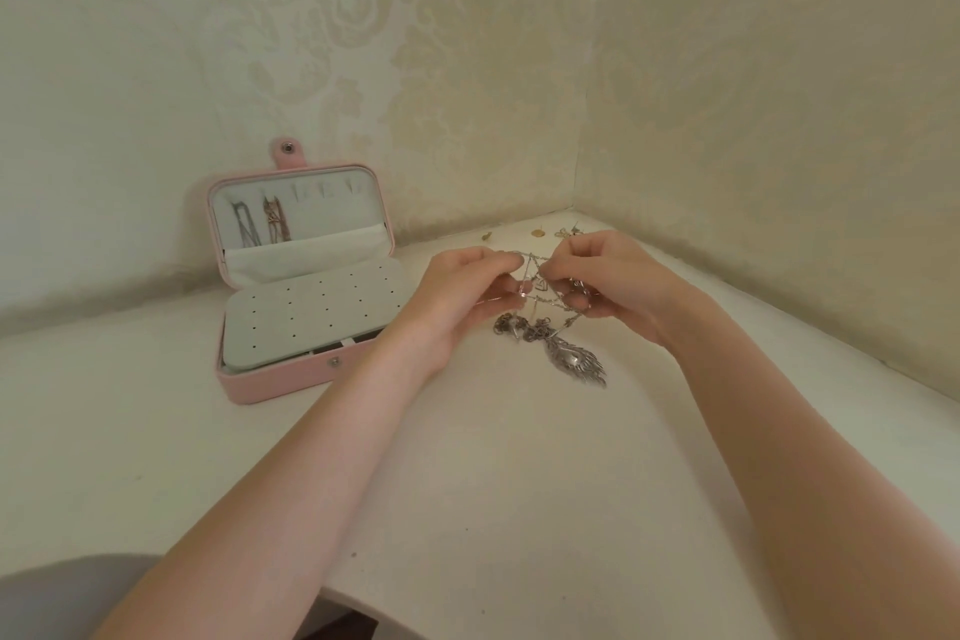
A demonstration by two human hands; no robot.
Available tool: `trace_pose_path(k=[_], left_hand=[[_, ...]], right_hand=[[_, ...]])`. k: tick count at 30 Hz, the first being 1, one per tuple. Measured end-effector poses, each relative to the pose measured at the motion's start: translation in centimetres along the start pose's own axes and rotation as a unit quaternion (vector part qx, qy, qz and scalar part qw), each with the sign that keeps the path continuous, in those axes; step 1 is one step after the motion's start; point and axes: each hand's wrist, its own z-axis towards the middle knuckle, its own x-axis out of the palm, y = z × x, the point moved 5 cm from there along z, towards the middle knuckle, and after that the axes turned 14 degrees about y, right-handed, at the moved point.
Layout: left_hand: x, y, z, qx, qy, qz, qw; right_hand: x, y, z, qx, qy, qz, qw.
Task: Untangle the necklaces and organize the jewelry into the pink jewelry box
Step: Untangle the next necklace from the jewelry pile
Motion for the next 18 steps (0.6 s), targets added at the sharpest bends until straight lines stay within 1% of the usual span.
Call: trace_pose_path(k=[2, 3, 4, 5, 6, 7, 9, 10, 11, 14, 17, 18], left_hand=[[0.48, 0.07, -0.03, -0.012, 0.028, -0.103, 0.994], [0.67, 0.09, -0.05, -0.018, 0.042, -0.139, 0.989], [0.80, 0.11, -0.08, -0.024, 0.053, -0.150, 0.987], [0.90, 0.13, -0.12, -0.030, 0.060, -0.133, 0.989], [0.86, 0.19, -0.13, -0.031, 0.060, -0.084, 0.994], [0.78, 0.26, -0.13, -0.025, 0.051, -0.010, 0.998], [0.65, 0.19, -0.23, -0.003, 0.016, 0.131, 0.991], [0.67, 0.12, -0.25, 0.009, 0.002, 0.163, 0.987], [0.67, 0.08, -0.29, 0.016, -0.008, 0.168, 0.986], [0.46, -0.06, -0.31, 0.011, -0.015, 0.137, 0.990], [0.30, -0.17, -0.28, 0.004, -0.002, 0.076, 0.997], [0.31, -0.22, -0.25, 0.008, 0.003, 0.077, 0.997]], right_hand=[[0.00, 0.09, 0.11, -0.006, -0.023, -0.013, 1.000], [0.00, 0.12, 0.16, -0.010, -0.030, -0.017, 0.999], [0.00, 0.13, 0.21, -0.012, -0.036, -0.020, 0.999], [-0.03, 0.11, 0.23, -0.012, -0.040, -0.023, 0.999], [-0.03, 0.09, 0.23, -0.011, -0.042, -0.027, 0.999], [-0.01, 0.05, 0.22, -0.009, -0.042, -0.029, 0.999], [0.13, -0.03, 0.21, -0.008, -0.035, -0.032, 0.999], [0.25, -0.04, 0.22, -0.008, -0.027, -0.035, 0.999], [0.40, -0.01, 0.23, -0.009, -0.018, -0.037, 0.999], [0.70, 0.14, 0.37, -0.008, 0.000, -0.032, 0.999], [0.77, 0.10, 0.44, -0.013, 0.015, -0.012, 1.000], [0.73, 0.07, 0.42, -0.015, 0.020, -0.006, 1.000]])
